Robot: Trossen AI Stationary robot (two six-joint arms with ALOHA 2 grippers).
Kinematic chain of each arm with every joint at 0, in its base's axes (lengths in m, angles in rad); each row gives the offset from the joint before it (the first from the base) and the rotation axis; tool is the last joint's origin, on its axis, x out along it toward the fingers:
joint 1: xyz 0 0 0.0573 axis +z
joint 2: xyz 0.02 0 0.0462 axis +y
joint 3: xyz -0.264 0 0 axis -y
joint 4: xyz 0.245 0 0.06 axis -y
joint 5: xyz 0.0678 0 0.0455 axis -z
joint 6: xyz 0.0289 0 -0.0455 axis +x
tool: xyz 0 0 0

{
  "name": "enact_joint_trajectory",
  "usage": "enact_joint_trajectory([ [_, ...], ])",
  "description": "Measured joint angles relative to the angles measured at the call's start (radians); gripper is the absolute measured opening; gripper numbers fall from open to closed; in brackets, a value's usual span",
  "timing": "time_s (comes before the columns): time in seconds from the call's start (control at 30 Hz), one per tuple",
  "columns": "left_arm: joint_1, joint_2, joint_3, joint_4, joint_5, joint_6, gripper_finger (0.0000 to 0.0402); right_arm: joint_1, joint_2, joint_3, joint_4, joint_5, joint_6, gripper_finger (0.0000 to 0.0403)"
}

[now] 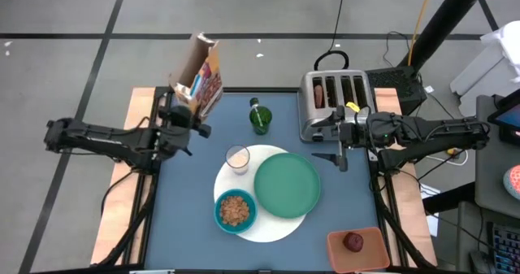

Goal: Arrange a breakfast setting
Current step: Pour the cereal from the cereal box into the blue bowl

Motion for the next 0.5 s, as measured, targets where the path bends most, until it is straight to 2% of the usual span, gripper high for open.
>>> enact_joint_trajectory([
  [0.1,0.036,-0.001,-0.101,0.100,0.000,-0.050,0.0138,0.000,0.000,0.000,0.000,0.000,0.000,0.0398],
  [0.27,0.089,-0.001,-0.235,0.251,-0.001,-0.045,0.0138,0.000,0.000,0.000,0.000,0.000,0.000,0.0398],
  [0.5,0.155,0.000,-0.317,0.295,0.000,-0.065,0.0138,0.000,0.000,0.000,0.000,0.000,0.000,0.0398],
])
